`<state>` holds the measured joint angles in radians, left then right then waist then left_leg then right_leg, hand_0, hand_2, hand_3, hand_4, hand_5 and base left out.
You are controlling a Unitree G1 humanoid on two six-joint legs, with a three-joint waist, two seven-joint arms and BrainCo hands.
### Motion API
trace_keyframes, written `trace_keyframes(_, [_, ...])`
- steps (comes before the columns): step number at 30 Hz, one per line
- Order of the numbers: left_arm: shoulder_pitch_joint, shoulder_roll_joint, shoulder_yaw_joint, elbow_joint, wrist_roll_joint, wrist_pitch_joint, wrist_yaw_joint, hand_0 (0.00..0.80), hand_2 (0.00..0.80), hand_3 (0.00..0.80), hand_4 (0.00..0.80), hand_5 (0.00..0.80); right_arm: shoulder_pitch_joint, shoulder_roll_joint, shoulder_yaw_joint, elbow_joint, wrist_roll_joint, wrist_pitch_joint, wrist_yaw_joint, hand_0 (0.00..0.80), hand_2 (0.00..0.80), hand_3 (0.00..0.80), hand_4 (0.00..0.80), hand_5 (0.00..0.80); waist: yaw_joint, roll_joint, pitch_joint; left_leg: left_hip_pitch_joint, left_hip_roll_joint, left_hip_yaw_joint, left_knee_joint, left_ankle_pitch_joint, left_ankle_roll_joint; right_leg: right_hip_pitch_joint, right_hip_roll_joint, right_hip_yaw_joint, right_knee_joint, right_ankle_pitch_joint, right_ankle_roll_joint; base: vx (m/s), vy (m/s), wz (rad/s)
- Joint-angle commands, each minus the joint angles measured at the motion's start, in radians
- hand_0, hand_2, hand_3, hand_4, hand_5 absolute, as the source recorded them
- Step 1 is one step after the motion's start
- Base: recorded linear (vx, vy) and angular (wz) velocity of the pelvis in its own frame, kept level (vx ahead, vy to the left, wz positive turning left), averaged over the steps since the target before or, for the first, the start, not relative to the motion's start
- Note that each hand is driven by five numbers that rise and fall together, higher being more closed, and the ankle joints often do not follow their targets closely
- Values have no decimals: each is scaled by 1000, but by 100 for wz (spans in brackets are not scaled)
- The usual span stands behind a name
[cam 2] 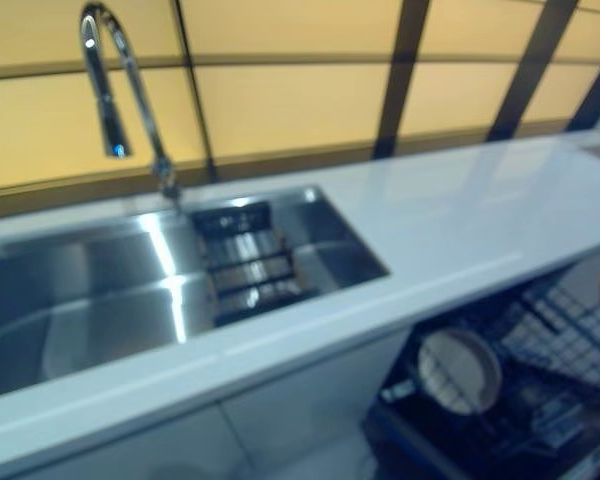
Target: Take plates into dishwasher
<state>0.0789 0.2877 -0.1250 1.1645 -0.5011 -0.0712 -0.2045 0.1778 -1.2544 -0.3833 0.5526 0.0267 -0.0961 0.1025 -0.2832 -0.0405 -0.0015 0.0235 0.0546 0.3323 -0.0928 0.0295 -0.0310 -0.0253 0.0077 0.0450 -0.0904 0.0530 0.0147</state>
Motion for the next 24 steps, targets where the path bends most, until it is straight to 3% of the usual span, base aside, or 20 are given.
trace_keyframes(1, [-27,41,42,40,36,-20,-17,0,0,0,0,0,-95,32,-55,12,48,-16,-18,800,800,800,800,800,29,-18,-6,69,28,18,6,-119,24,0,-11,-55,3,1,97,-3,-64,-1])
trace_keyframes(24, [-15,49,10,-2,28,-23,-32,0,0,0,0,0,-122,97,-28,-37,21,-20,-20,800,800,800,800,800,22,31,43,37,31,18,6,-101,14,-35,-21,-80,3,9,92,-10,-25,-2])
